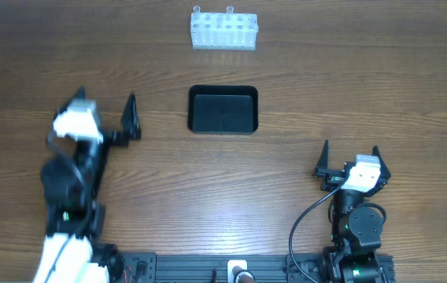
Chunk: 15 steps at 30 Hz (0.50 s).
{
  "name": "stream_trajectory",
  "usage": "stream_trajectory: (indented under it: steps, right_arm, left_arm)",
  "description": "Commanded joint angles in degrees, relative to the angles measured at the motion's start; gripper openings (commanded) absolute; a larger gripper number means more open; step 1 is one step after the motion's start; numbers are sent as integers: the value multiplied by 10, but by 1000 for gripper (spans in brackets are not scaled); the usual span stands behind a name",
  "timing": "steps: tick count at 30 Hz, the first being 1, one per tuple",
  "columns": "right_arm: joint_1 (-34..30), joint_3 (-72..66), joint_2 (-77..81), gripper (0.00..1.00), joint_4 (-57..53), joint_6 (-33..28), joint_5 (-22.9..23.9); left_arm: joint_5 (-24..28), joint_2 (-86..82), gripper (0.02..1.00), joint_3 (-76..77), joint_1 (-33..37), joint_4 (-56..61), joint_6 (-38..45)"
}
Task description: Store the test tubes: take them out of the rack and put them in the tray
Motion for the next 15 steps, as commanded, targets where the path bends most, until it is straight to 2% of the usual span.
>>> stream_trajectory:
  steps: [1,5,10,15]
  right_arm:
    - [-4,-3,-5,991,0,-2,7]
    - [-4,-3,-5,991,0,-2,7]
    - [-4,-3,-5,991,0,-3,7]
    - [-4,-3,-5,991,0,-3,7]
  left_arm:
    - [12,139,996,121,-29,-2,6]
    - [-26,282,998,248,-75,-43,6]
    - [-113,457,998,448,-127,-190,-29]
    - [-133,576,998,581,-145,-264,-44]
